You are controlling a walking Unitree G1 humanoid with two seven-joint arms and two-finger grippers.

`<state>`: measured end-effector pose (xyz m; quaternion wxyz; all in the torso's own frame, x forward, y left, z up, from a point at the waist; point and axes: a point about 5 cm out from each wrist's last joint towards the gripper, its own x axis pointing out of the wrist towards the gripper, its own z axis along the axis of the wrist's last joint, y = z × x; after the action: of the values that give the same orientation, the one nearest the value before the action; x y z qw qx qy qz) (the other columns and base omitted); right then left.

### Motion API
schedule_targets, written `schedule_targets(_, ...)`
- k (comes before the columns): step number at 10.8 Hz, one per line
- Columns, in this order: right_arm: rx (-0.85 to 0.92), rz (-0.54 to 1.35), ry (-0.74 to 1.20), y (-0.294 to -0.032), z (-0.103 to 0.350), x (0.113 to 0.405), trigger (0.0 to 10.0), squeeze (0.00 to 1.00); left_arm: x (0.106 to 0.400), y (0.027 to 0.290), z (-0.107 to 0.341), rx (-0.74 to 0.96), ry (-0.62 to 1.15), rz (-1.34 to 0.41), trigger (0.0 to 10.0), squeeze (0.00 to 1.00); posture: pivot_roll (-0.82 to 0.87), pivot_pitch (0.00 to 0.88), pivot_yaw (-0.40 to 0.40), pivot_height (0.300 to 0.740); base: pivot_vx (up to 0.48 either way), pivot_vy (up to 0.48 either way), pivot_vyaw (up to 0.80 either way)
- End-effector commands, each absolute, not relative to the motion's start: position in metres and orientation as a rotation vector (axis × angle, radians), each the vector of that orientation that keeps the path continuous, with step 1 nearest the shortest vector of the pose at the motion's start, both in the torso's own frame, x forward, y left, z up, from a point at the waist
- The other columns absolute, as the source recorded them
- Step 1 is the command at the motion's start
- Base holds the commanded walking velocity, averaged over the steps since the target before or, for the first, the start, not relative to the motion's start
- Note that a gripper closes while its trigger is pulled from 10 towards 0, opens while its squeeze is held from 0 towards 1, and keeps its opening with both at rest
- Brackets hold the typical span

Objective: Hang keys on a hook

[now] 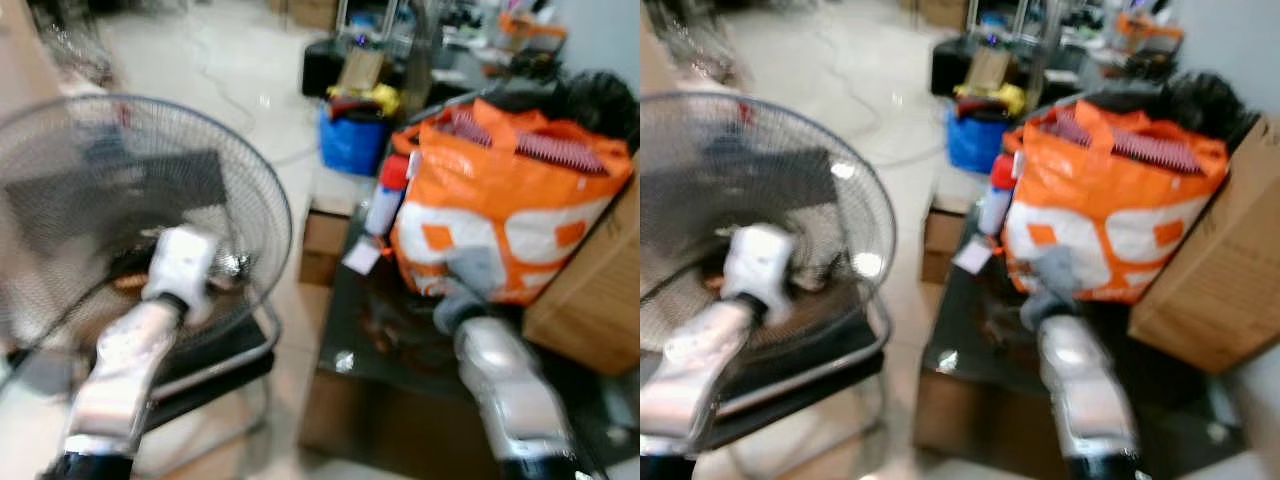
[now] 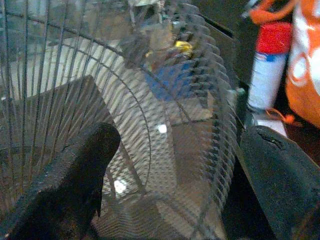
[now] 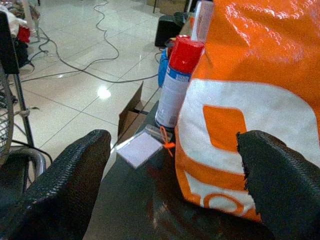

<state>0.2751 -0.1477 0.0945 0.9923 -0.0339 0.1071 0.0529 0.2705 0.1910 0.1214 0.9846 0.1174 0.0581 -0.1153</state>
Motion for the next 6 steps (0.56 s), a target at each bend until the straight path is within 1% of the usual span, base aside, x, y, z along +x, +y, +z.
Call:
schedule_targets(1,-0.096,0.067,0.221,-0.163,0.097,0.275,10.0,1.00,0.272,0.179,0.124,0.226,0.091,-0.256,10.0,0.00,0.03,0.000,-0.128,0.740,0.000,0.000,0.00)
schedule_targets(4,-0.129,0.104,0.247,-0.169,0.098,0.273,10.0,1.00,0.260,0.174,0.117,0.242,0.089,-0.231,10.0,0.00,0.03,0.000,-0.192,0.740,0.000,0.000,0.00)
schedule_targets(6,-0.138,0.131,0.254,-0.166,0.098,0.274,10.0,1.00,0.254,0.174,0.116,0.240,0.091,-0.217,10.0,0.00,0.04,0.000,-0.204,0.740,0.000,-0.323,0.00)
